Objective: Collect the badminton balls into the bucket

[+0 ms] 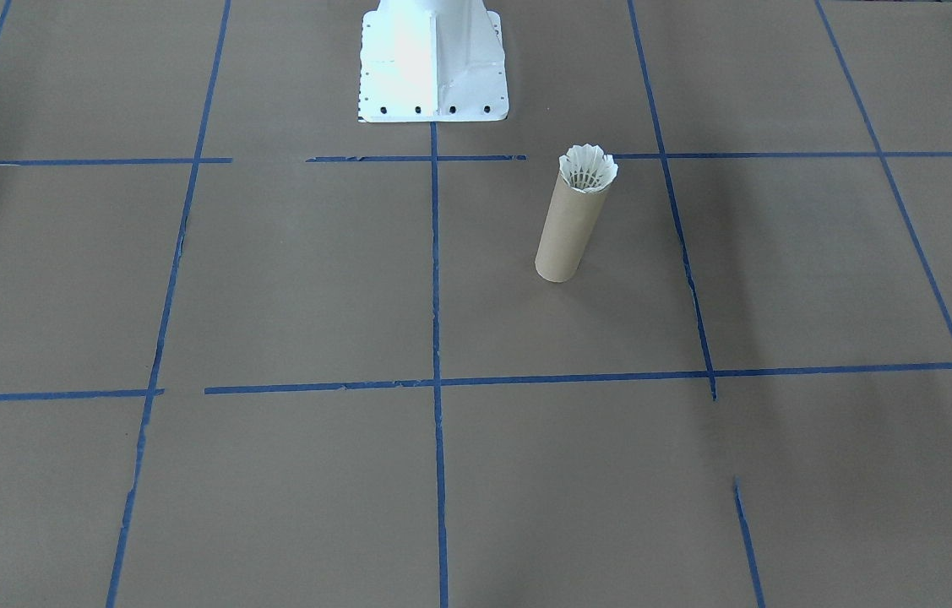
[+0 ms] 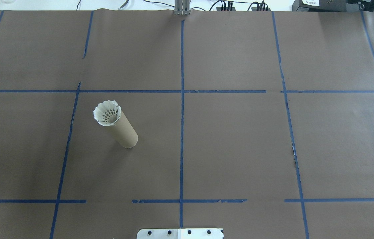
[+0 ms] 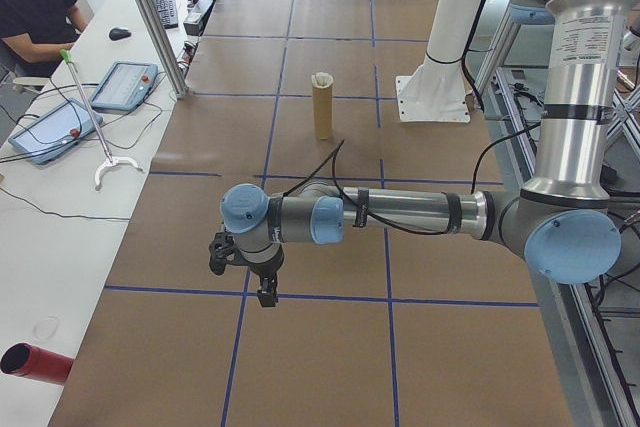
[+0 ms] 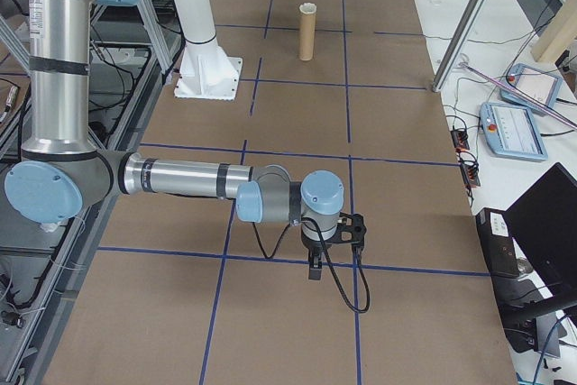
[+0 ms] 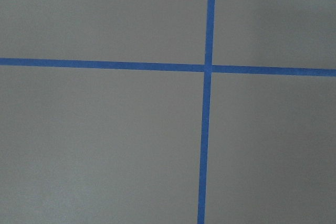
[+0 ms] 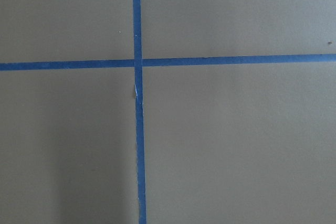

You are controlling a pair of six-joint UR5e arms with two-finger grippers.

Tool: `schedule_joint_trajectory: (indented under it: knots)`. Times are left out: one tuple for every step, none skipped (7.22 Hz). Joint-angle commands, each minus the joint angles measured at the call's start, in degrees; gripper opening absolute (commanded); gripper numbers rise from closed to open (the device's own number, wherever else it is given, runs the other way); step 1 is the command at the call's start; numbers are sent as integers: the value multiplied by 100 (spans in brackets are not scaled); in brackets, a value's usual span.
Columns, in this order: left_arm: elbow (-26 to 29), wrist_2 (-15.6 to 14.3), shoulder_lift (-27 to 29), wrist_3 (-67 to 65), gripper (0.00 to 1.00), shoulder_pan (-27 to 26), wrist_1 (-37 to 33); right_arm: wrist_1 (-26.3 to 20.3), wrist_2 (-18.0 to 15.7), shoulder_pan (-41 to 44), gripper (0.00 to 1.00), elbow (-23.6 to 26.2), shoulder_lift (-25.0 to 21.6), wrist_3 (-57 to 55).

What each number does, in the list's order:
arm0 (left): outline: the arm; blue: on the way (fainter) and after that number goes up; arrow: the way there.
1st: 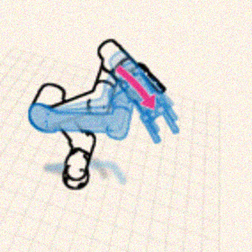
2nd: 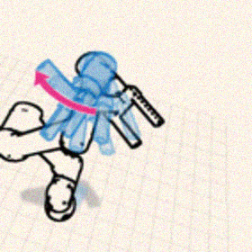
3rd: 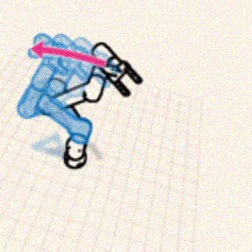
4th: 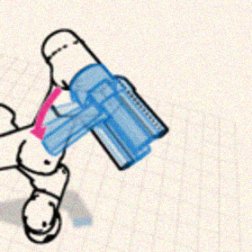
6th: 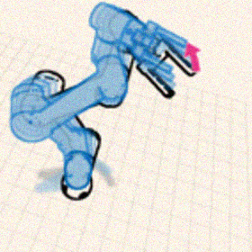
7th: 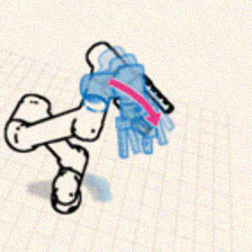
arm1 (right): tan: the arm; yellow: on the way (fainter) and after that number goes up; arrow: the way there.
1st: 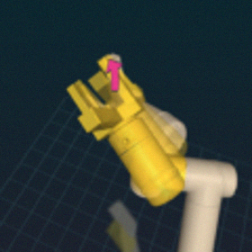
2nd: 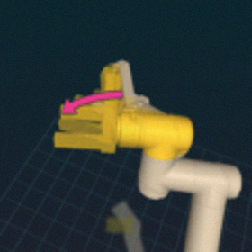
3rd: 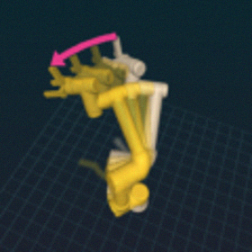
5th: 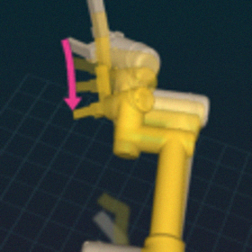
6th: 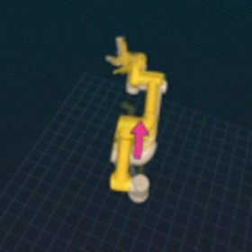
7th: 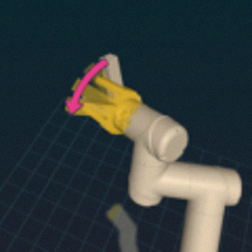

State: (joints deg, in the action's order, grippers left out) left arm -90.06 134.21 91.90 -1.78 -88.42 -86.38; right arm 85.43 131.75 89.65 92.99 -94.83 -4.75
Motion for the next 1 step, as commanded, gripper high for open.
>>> schedule_joint_trajectory:
  knots:
    - [15,0,-5,-7,100,0,7,0,0,0,100,0,0,0]
